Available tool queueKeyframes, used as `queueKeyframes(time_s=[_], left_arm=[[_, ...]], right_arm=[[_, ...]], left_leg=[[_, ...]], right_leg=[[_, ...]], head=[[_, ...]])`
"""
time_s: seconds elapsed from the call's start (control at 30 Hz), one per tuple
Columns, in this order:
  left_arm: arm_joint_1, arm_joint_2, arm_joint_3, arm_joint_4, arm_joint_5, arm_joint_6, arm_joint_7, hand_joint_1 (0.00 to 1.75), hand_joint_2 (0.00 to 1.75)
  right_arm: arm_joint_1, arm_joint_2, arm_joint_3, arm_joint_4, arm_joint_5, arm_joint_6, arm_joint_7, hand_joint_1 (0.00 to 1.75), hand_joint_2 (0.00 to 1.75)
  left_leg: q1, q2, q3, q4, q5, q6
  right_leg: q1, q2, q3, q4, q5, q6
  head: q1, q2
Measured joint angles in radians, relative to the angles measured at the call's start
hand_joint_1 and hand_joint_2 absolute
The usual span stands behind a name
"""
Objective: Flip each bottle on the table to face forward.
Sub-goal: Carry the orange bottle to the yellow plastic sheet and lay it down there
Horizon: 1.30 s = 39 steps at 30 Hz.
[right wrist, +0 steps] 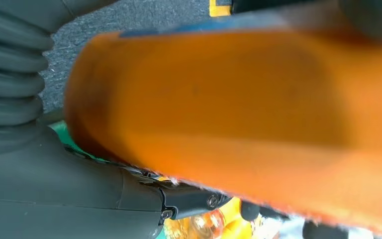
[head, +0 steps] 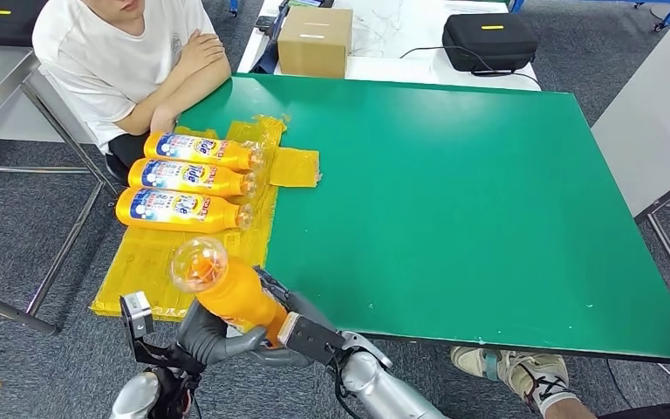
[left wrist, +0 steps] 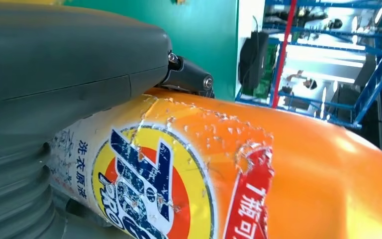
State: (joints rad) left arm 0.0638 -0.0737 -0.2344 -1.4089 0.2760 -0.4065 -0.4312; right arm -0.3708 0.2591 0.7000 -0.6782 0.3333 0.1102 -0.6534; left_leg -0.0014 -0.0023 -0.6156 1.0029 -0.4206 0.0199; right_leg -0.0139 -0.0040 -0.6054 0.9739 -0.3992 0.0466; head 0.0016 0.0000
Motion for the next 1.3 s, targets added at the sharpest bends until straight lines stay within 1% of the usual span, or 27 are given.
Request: queueKeyframes(time_s=[0.2,0.37,0.47,0.6,0.77,0.83,0.9,1.0,1.07,1.23,1.3], left_arm=[[-0.024,0.002,0.056,-0.003,-0.006,0.007,-0.005,1.75,1.75],[-0.031,0.003,0.075,-0.002,-0.012,0.001,-0.007,1.75,1.75],[-0.043,0.017,0.085,0.0,-0.058,-0.004,-0.012,1.75,1.75],[-0.091,0.075,0.121,0.033,-0.156,-0.005,-0.019,1.75,1.75],[-0.166,0.178,0.17,0.105,-0.294,-0.011,-0.03,1.75,1.75],[-0.19,0.216,0.184,0.131,-0.315,-0.021,-0.032,1.75,1.75],[-0.213,0.245,0.196,0.155,-0.323,-0.033,-0.032,1.75,1.75],[-0.241,0.283,0.208,0.183,-0.31,-0.073,-0.031,1.75,1.75],[-0.257,0.305,0.21,0.193,-0.313,-0.084,-0.026,1.75,1.75],[-0.282,0.341,0.206,0.208,-0.358,-0.052,-0.012,1.75,1.75],[-0.293,0.351,0.198,0.218,-0.416,-0.009,0.008,1.75,1.75]], right_arm=[[0.027,-0.003,-0.002,0.003,0.012,-0.018,0.01,0.0,0.0],[0.031,-0.004,-0.002,0.003,0.019,-0.024,0.009,0.0,0.0],[0.034,-0.007,-0.003,0.004,0.026,-0.033,0.009,0.0,0.0],[0.042,-0.018,-0.003,0.007,0.041,-0.04,0.002,0.0,0.0],[0.051,-0.028,-0.005,0.016,0.06,-0.047,-0.013,0.0,0.0],[0.051,-0.031,-0.008,0.019,0.063,-0.049,-0.015,0.0,0.0],[0.052,-0.033,-0.01,0.022,0.065,-0.052,-0.019,0.0,0.0],[0.052,-0.035,-0.013,0.027,0.074,-0.06,-0.026,0.0,0.0],[0.051,-0.036,-0.016,0.032,0.079,-0.067,-0.03,0.0,0.0],[0.051,-0.037,-0.02,0.043,0.081,-0.074,-0.033,0.0,0.0],[0.051,-0.037,-0.021,0.046,0.081,-0.077,-0.033,0.0,0.0]], left_leg=[[0.0,0.0,0.0,0.0,0.0,0.0],[0.0,0.0,0.0,0.0,0.0,0.0],[0.0,0.0,0.0,0.0,0.0,0.0],[0.001,0.0,0.0,0.0,0.0,0.0],[0.003,0.0,0.0,0.0,0.001,-0.002],[0.004,0.0,0.0,0.0,0.002,-0.003],[0.004,0.001,0.0,0.0,0.002,-0.003],[0.004,0.001,-0.001,0.0,0.002,-0.003],[0.004,0.0,-0.001,0.0,0.002,-0.003],[0.003,0.001,-0.001,0.0,0.002,-0.003],[0.003,0.0,-0.001,0.0,0.002,-0.003]], right_leg=[[0.0,0.0,0.0,0.0,0.0,0.0],[0.0,0.0,0.0,0.0,0.0,0.0],[0.0,0.0,0.0,0.0,0.0,0.0],[0.001,0.0,0.0,0.0,0.0,0.0],[0.003,0.0,0.0,0.001,0.002,-0.003],[0.003,0.0,0.0,0.001,0.002,-0.003],[0.003,0.0,0.0,0.001,0.002,-0.003],[0.003,0.0,0.0,0.001,0.002,-0.003],[0.003,0.0,0.0,0.001,0.002,-0.003],[0.003,0.0,-0.001,0.001,0.002,-0.003],[0.003,0.0,-0.001,0.001,0.002,-0.003]], head=[[0.0,0.0],[0.0,0.0],[0.0,0.0],[0.0,0.0],[0.0,0.0],[0.0,0.0],[0.0,0.0],[0.0,0.0],[0.001,0.0],[0.0,0.0],[0.0,0.0]])
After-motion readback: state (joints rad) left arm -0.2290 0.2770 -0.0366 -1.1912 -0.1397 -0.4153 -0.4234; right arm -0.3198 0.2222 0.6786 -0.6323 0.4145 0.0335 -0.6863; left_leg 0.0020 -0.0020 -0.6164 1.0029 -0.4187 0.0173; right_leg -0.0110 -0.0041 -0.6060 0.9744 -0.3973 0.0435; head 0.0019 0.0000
